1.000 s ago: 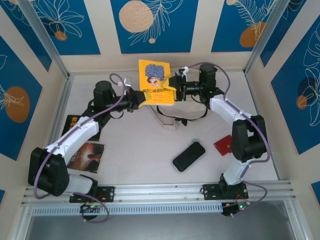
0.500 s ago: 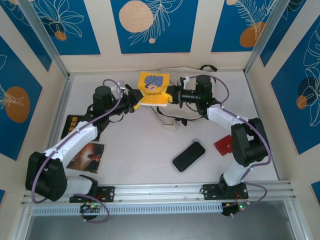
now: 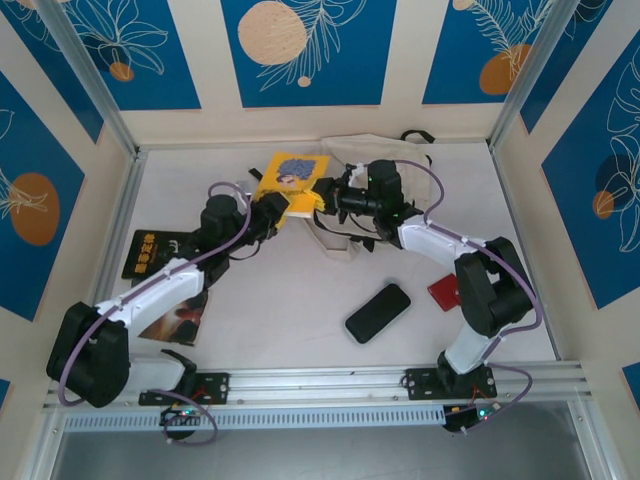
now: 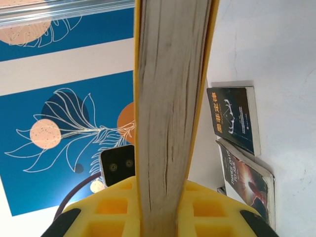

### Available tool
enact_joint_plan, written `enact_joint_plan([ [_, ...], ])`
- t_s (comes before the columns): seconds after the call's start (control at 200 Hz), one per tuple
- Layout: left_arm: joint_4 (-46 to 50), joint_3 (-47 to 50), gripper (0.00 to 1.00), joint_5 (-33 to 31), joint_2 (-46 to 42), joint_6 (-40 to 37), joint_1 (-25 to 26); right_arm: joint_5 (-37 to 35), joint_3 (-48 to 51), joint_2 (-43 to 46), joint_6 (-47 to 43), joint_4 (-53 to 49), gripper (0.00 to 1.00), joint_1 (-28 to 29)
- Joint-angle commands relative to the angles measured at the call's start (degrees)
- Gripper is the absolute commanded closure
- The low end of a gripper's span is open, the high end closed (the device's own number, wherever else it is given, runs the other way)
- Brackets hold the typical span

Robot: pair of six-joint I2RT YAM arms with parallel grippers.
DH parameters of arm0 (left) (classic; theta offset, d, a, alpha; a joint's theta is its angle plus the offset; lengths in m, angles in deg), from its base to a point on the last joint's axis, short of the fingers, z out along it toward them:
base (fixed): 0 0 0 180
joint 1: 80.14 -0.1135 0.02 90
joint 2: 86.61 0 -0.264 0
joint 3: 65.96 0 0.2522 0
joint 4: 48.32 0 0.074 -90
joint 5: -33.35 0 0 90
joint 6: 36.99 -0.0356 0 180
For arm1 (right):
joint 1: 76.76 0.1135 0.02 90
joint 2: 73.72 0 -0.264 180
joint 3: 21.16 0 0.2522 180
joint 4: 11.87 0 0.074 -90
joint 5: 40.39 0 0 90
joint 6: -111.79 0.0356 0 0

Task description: Pack the student bag

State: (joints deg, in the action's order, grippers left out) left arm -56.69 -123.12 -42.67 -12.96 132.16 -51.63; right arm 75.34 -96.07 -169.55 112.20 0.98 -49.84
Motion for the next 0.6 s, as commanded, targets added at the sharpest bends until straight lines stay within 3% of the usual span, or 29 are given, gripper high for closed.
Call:
enact_joint_plan([
  [0.0, -3.0, 1.3, 0.73, -5.9, -2.1, 2.1, 0.5, -1.0, 1.0, 0.3, -1.3, 1.4, 0.95, 0.3],
  [0.12, -2.6, 1.9, 0.94, -6.9, -2.3, 1.7, 0.4, 0.3, 1.0, 0.8, -3.9, -2.1, 0.88, 0.6],
  [0.18, -0.8, 1.8, 1.0, -7.1, -2.5, 0.7, 0.3, 0.5, -0.3, 1.7, -8.1, -8.9, 0.66, 0.4],
  [0.225, 1.1, 1.9, 1.0, -7.4, -2.9, -0.5, 0.3, -0.1, -2.9, 2.3, -14.5, -19.8, 0.49, -0.2],
  [0.295, 6.0, 1.8, 1.0, -8.2, -4.1, -2.9, -0.1, -6.3, -6.6, 3.1, -25.2, -35.3, 0.31, -0.6],
  [0.475, 19.6, 1.3, 1.0, -7.9, -7.7, -12.2, -3.5, -22.3, -11.7, 0.2, -45.1, -55.5, 0.26, -4.2],
  [0.595, 24.9, 0.4, 1.0, -6.0, -9.4, -18.1, -5.6, -24.9, -18.7, -6.8, -58.2, -64.1, 0.24, -6.8],
])
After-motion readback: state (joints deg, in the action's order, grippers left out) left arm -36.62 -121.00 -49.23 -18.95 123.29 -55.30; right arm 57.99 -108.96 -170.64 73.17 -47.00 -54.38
